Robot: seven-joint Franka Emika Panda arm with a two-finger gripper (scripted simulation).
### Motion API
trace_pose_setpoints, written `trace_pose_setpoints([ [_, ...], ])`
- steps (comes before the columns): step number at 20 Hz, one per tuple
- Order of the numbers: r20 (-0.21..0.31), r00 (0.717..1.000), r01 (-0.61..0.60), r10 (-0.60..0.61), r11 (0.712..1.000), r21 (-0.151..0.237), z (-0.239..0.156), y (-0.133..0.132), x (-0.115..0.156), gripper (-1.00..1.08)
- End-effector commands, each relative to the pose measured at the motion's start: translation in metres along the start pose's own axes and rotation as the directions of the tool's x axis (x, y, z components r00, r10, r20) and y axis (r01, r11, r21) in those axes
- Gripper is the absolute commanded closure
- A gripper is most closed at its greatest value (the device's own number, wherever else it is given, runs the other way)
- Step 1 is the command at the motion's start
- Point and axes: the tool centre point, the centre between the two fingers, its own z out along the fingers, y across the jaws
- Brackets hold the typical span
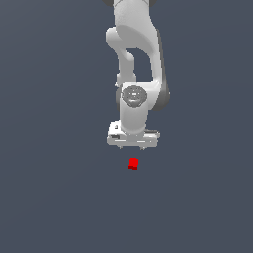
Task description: Pick up the red cube and move it to a goal position.
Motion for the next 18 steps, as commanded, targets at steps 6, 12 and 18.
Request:
trace_pose_setpoints([
  [6, -0.001, 0.998, -0.058, 0.058, 0.998, -0.005, 0.052, -0.008, 0.022, -0.92],
  [12, -0.001, 0.996, -0.085, 0.085, 0.996, -0.006, 0.077, -0.012, 0.034, -0.92],
  [18, -0.001, 0.995, -0.096, 0.096, 0.995, -0.007, 0.086, -0.013, 0.039, -0.92],
])
